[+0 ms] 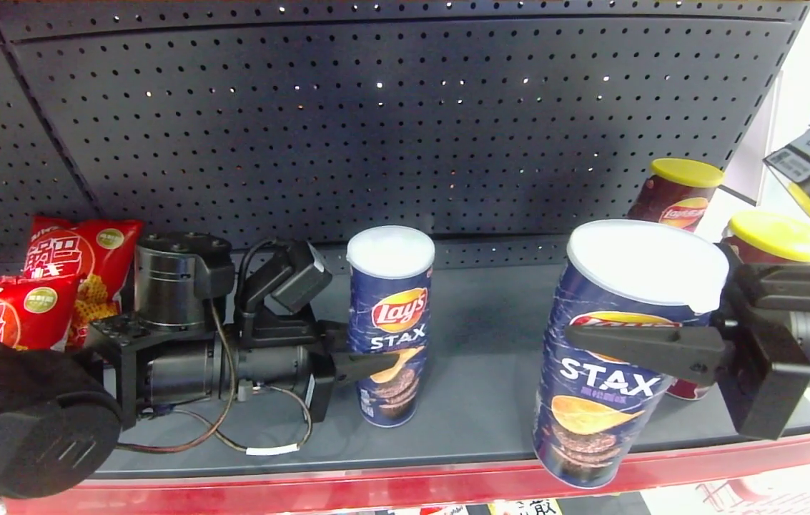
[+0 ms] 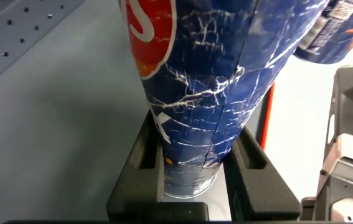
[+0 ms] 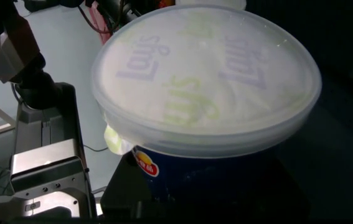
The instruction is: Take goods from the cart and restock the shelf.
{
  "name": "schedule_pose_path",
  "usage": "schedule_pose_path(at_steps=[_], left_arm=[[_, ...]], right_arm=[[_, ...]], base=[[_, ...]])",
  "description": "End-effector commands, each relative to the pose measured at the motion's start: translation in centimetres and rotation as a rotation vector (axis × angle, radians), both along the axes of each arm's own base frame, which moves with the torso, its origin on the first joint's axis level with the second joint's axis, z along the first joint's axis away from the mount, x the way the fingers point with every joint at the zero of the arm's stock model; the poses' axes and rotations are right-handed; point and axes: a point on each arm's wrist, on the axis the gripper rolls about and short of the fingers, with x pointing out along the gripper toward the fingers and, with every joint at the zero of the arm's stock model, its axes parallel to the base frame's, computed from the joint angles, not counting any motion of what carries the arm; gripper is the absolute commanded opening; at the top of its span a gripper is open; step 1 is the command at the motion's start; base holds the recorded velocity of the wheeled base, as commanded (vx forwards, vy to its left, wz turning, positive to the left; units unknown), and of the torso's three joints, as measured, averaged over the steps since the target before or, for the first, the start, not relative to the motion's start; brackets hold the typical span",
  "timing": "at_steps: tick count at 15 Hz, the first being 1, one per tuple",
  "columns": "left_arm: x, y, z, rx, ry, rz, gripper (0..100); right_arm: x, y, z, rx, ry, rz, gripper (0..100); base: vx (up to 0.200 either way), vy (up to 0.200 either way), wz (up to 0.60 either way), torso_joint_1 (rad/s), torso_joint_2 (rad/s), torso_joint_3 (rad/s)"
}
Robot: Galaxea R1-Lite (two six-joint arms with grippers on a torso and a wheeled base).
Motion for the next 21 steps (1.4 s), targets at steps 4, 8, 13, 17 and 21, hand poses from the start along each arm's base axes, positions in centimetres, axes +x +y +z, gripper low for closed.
schedule_pose_path(at_steps=[4,8,13,17,21], left_arm=[[-1.4,0.5,-0.4,0.008,0.022,-0.008,0],[-1.5,0.6,-0.7,0.017,0.031,0.005,0],[-1.2,1.1,-0.9,0.024,0.040,0.031,100],[-1.2,1.5,-0.8,0.023,0.037,0.047,100],[-1.0,2.6,-0.9,0.031,0.035,0.105,100]], right_arm=[[0.0,0.1,-0.1,-0.002,0.002,0.002,0],[-0.2,-0.1,-0.4,-0.007,0.010,0.002,0],[-0.4,-0.2,-0.3,-0.004,0.006,0.001,0],[-0.3,-0.2,-0.3,-0.004,0.006,0.002,0],[-0.4,-0.2,-0.2,-0.004,0.002,0.001,0]], base=[[0.000,0.000,0.00,0.000,0.00,0.000],[0.000,0.000,0.00,0.000,0.00,0.000],[0.000,0.000,0.00,0.000,0.00,0.000],[0.000,0.000,0.00,0.000,0.00,0.000],[0.000,0.000,0.00,0.000,0.00,0.000]])
